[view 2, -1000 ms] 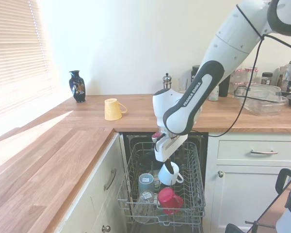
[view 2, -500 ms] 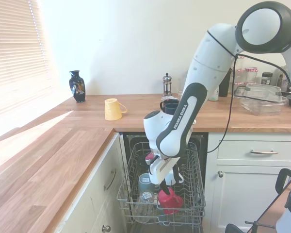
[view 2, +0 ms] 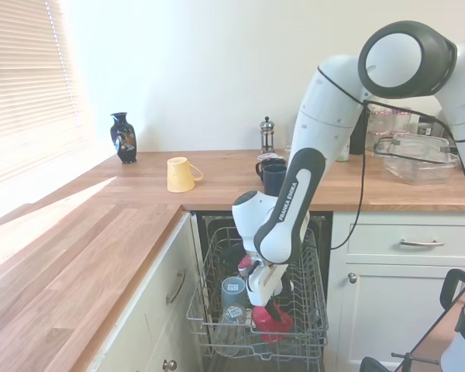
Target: Unload a mug from dishwasher
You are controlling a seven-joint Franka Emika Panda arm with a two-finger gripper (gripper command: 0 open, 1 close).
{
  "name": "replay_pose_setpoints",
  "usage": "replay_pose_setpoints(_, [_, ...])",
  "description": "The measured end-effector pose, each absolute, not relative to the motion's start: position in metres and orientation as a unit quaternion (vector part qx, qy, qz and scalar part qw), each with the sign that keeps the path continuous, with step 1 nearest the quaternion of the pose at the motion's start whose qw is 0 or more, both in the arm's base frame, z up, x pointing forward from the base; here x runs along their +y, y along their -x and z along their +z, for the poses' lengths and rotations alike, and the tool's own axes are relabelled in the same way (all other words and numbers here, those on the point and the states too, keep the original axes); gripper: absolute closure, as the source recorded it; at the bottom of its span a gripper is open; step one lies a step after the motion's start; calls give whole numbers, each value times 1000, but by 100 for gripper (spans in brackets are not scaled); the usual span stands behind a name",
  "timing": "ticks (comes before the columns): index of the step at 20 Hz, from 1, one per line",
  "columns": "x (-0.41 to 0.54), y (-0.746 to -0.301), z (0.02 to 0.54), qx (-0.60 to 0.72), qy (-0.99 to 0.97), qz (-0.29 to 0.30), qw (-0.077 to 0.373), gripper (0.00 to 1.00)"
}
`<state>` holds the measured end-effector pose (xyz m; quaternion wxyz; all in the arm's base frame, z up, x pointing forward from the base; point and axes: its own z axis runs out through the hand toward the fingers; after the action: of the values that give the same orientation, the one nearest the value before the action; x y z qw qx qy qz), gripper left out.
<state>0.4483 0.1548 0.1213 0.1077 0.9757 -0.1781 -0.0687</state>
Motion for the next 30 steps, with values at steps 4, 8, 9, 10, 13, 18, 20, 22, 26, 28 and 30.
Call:
replay_pose_setpoints(4, [152,-450,110,-167,-977,-71,107,0])
replay_pose_setpoints(8, [151,-453,99,-155,-979,-75,107,0])
replay_pose_setpoints(9, [152,-453,97,-152,-980,-74,105,0])
replay_pose_setpoints(10, [154,-452,96,-149,-981,-72,102,0])
replay_pose_setpoints(13, [163,-452,94,-143,-984,-62,92,0])
replay_pose_setpoints(18, [168,-453,86,-145,-986,-47,70,0])
replay_pose_setpoints(20, [169,-451,80,-151,-985,-46,63,0])
replay_pose_setpoints(22, [168,-450,74,-159,-984,-44,60,0])
replay_pose_setpoints(26, [169,-439,63,-180,-981,-40,50,0])
replay_pose_setpoints(28, [168,-432,61,-194,-979,-37,45,0])
replay_pose_setpoints(30, [164,-426,58,-212,-976,-33,42,100])
